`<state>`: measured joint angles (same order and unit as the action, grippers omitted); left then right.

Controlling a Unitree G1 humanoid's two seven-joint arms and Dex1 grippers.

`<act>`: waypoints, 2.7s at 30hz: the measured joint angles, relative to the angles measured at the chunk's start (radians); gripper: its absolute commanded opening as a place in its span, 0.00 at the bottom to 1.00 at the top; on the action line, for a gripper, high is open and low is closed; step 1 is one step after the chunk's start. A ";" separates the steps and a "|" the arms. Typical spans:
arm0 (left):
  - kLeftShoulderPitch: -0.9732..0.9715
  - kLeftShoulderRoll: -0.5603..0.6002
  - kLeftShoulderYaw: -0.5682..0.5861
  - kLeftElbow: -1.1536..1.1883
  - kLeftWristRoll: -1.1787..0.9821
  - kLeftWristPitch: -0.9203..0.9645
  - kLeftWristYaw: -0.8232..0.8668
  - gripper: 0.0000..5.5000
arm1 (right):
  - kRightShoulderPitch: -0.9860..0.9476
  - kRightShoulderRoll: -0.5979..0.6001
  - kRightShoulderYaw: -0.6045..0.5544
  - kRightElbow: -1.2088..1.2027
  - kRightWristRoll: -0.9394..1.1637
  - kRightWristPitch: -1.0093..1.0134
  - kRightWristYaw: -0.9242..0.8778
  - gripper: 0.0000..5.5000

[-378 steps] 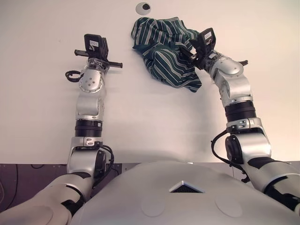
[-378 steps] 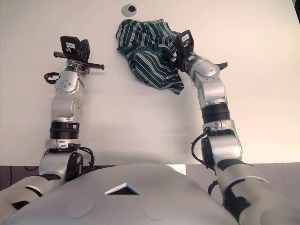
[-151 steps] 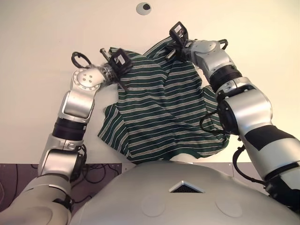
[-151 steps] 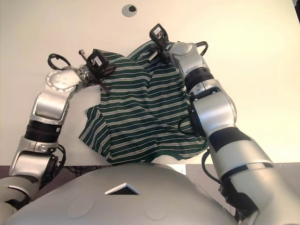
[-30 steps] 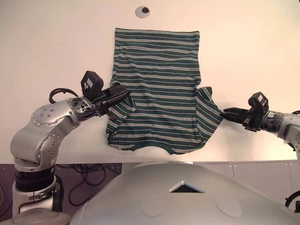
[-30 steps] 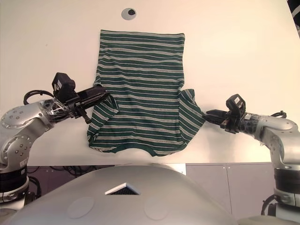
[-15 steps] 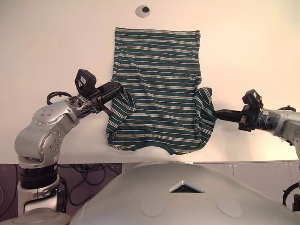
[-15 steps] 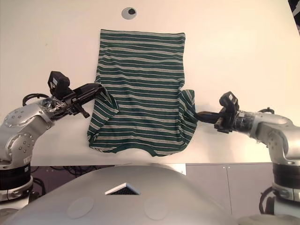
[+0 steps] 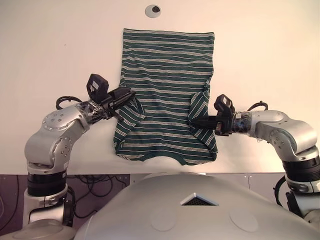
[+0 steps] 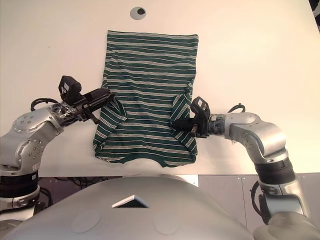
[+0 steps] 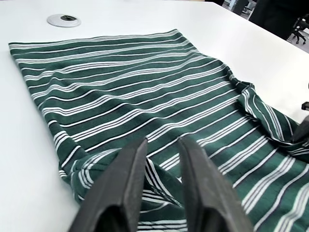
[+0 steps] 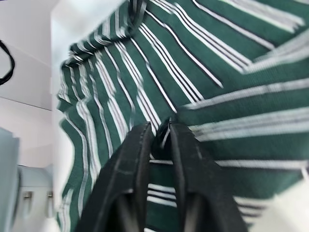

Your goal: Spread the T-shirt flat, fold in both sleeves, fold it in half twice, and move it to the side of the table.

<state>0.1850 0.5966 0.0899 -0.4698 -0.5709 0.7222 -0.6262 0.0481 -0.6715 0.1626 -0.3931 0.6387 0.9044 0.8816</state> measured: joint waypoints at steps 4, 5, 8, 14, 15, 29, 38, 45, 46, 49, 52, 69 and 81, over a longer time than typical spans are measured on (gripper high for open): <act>0.065 0.128 0.077 0.018 0.051 -0.112 -0.128 0.39 | 0.095 -0.169 -0.122 -0.093 -0.031 -0.167 0.155 0.33; 0.074 0.173 0.100 0.029 0.074 -0.145 -0.163 0.42 | 0.124 -0.246 -0.129 -0.089 -0.118 -0.268 0.195 0.37; 0.092 0.250 0.106 0.060 0.154 -0.260 -0.241 0.48 | 0.209 -0.371 -0.108 -0.037 -0.332 -0.564 0.272 0.45; 0.134 0.385 -0.011 0.272 0.479 -0.774 -0.359 0.48 | 0.254 -0.438 -0.042 0.140 -0.635 -1.144 0.269 0.45; 0.136 0.386 -0.028 0.314 0.516 -0.857 -0.361 0.48 | 0.250 -0.434 -0.036 0.153 -0.669 -1.219 0.238 0.45; 0.112 0.437 -0.188 0.435 0.710 -1.445 -0.336 0.48 | 0.173 -0.355 0.092 0.247 -0.957 -1.719 -0.035 0.45; 0.079 0.487 -0.283 0.277 0.708 -1.268 -0.417 0.44 | 0.157 -0.320 0.195 0.094 -1.012 -1.592 0.000 0.18; 0.082 0.537 -0.325 0.142 0.549 -0.888 -0.588 0.23 | 0.183 -0.320 0.211 0.078 -0.906 -1.412 0.055 0.00; 0.090 0.539 -0.330 0.120 0.501 -0.811 -0.613 0.20 | 0.207 -0.321 0.202 0.068 -0.838 -1.336 0.076 0.00; 0.136 0.550 -0.320 0.075 0.367 -0.630 -0.663 0.10 | 0.319 -0.404 0.165 -0.040 -0.588 -1.050 0.184 0.00; 0.167 0.541 -0.273 0.024 0.205 -0.457 -0.660 0.02 | 0.407 -0.476 0.097 -0.154 -0.325 -0.771 0.234 0.00; -0.585 -0.027 -0.205 0.630 0.076 -0.084 -0.177 0.01 | -0.235 0.009 -0.128 0.524 0.050 -0.264 -0.066 0.00; -0.752 -0.198 -0.158 1.021 0.230 -0.223 -0.040 0.14 | -0.534 0.235 -0.183 0.933 -0.137 -0.358 -0.209 0.16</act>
<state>-0.5673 0.3986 -0.0680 0.5516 -0.3407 0.4992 -0.6658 -0.4863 -0.4368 -0.0202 0.5396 0.5012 0.5460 0.6730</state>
